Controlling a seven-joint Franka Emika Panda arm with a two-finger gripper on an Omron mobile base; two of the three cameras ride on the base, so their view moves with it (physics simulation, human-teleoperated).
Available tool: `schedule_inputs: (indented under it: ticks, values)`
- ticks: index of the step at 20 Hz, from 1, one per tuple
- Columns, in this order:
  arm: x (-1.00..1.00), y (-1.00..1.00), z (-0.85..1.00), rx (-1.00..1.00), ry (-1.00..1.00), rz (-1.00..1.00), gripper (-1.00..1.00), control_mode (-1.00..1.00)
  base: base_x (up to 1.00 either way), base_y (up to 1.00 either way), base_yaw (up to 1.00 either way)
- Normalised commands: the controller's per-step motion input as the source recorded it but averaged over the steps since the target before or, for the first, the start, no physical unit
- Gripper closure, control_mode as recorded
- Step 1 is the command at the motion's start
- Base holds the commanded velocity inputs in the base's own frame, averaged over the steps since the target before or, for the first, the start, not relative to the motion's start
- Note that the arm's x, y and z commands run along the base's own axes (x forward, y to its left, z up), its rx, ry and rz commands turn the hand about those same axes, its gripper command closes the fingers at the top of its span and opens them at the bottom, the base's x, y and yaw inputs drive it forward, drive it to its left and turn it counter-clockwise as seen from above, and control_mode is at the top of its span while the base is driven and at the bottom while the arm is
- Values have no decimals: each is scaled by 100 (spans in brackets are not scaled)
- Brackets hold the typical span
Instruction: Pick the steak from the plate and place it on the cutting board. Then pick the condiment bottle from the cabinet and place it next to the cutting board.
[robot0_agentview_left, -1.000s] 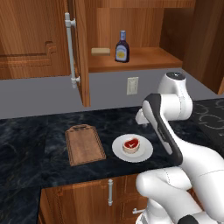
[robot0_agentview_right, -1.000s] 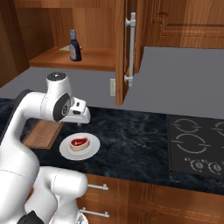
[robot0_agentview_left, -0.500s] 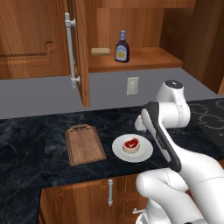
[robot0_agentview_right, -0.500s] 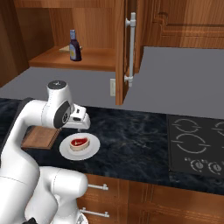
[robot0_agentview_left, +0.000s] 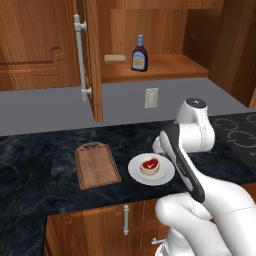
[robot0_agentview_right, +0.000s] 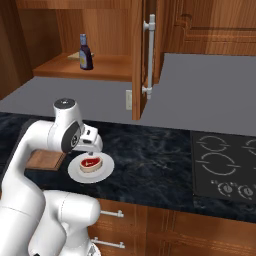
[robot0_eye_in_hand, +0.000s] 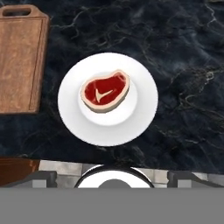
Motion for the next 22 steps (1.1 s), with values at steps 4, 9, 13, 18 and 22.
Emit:
schedule_inputs:
  ticks: [4, 9, 13, 18, 22]
  values:
    - [0, 0, -10, 0, 0, -7, -100, -100, 0, 0, 0]
    - [0, 0, -8, 1, 0, -9, -100, -100, 0, 0, 0]
    - [0, 0, -7, 3, 0, -10, -100, -100, 0, 0, 0]
    - [1, 0, -8, 5, 0, -10, -100, -100, 0, 0, 0]
    - [6, 0, -10, 5, 0, -10, -100, -100, 0, 0, 0]
